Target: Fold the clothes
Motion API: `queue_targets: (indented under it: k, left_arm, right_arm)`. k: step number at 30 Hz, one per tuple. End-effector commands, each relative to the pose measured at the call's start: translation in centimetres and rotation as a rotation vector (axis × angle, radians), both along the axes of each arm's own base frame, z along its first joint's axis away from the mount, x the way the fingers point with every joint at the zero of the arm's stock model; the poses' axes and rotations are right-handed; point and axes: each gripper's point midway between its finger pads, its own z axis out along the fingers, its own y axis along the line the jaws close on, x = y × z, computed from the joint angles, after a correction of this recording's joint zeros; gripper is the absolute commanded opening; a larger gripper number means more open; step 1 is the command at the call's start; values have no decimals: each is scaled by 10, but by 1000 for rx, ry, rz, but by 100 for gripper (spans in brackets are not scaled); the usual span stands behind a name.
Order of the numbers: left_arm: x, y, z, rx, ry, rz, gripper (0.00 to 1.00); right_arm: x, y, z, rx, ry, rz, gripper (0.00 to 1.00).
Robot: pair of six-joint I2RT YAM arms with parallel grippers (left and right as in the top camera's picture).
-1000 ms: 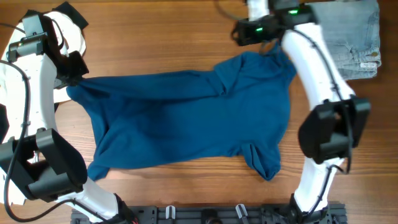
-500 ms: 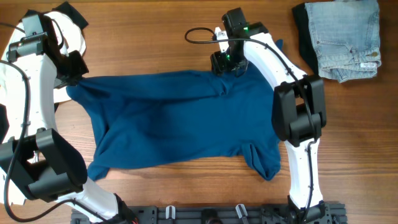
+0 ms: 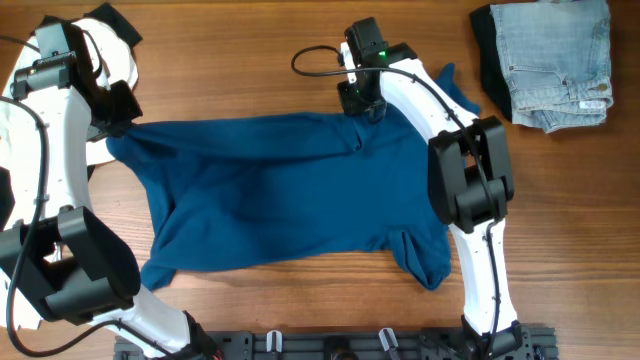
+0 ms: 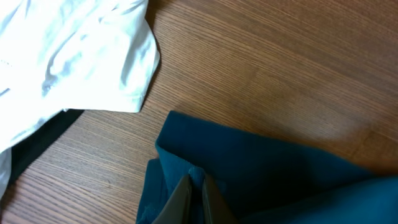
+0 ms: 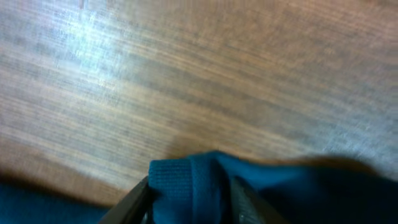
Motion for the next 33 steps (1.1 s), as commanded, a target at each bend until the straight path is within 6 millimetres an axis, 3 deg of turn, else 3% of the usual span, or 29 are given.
queue_targets:
  k: [1,3,6,10,13,18,23,26,30,33]
  left_arm:
    - [-2,2,6,-3,-17,16,4]
    - [-2,2,6,-3,-17,16,4]
    - [-1,2,6,-2,-19,16,4]
    - [6,6,9,12,-51,18,4]
    - [21,10,16,31,-119,18,4]
    - [53,20,34,76,-266,16,4]
    - [88,30,64,130,-451,16,4]
    - [99,31,75,147,-511,11,4]
    - [97,24,72,138,-494,0,4]
    - [84,15,57,112,-411,-10,4]
  right_arm:
    - [5,-4,-24,-23,9,-44,23]
    - [10,-3,-17,-16,-7,-44,4]
    - [23,0,6,11,-56,-59,4]
    - [50,11,80,164,-160,-90,4]
    - [73,0,149,248,-266,-119,4]
    - [95,-27,207,302,-385,-148,4]
    - [104,-58,228,293,-441,-174,4]
    - [101,-72,238,296,-442,-192,4]
    - [85,-83,259,315,-430,-184,4]
    - [57,-95,270,297,-368,-194,4]
